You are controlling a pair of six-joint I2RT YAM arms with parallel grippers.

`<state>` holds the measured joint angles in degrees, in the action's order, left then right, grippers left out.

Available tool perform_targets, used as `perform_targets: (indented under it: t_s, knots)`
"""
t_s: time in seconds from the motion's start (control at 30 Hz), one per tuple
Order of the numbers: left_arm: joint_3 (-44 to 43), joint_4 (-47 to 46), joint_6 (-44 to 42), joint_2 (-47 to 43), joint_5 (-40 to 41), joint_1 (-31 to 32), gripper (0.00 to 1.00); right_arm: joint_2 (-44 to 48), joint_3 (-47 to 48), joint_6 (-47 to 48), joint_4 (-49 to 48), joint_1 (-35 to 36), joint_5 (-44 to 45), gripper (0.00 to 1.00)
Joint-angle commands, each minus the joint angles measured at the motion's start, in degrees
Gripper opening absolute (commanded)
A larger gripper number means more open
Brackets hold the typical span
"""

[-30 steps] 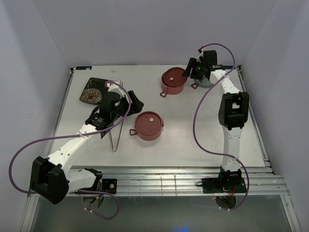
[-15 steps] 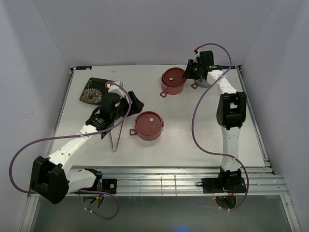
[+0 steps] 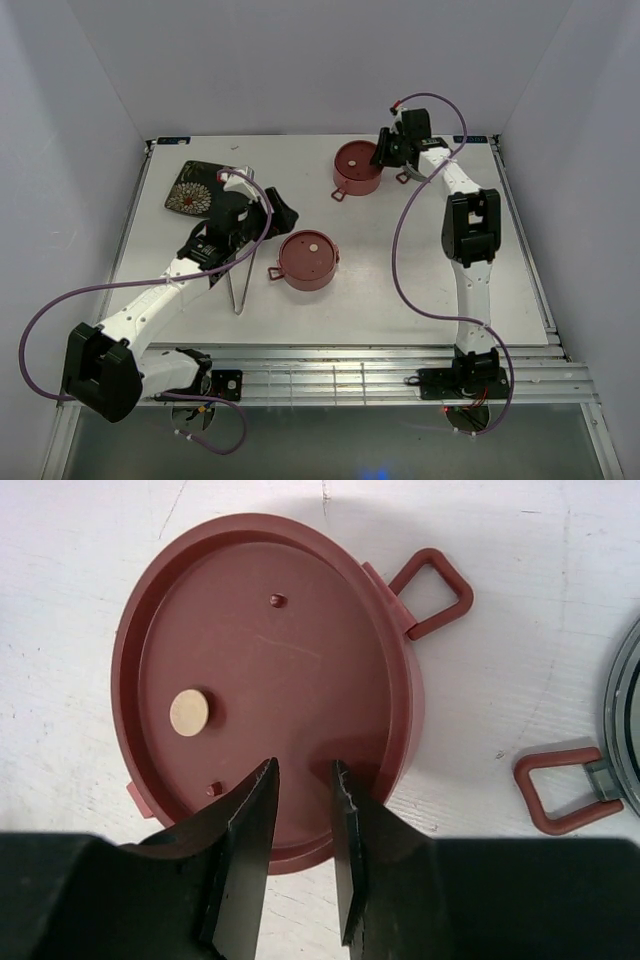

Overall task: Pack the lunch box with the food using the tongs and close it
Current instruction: Close the box lid on the packing box.

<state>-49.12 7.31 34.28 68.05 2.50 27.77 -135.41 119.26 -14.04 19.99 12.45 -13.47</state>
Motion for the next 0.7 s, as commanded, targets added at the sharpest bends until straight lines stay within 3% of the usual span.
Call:
perform_targets:
  t_s: [0.0, 0.13, 0.27, 0.47, 0.67]
  knots:
    - [-0.01, -0.81, 0.08, -0.81, -0.13, 0.09, 0.98, 4.18, 0.19, 1.65, -4.06, 0.03, 0.38, 0.34]
    - [0.52, -2.21, 0.61, -0.99, -1.36, 0.09, 0.98, 7.97, -6.57, 2.88, -16.59, 0.91, -1.91, 0.28]
    - [0.61, -3.18, 0.96, -0.64, -2.33, 0.09, 0.98, 7.63, -10.98, 3.50, -27.98, 1.88, 0.63, 0.30]
    - [1.75, -4.67, 1.49, -0.29, -2.41, 0.09, 0.98, -3.69, -0.44, 2.44, -21.76, 2.32, 0.56, 0.32]
    - [2.54, -5.29, 1.05, 0.77, -2.41, 0.18, 0.98, -5.91, -0.43, 3.58, -12.63, 3.46, -2.16, 0.35]
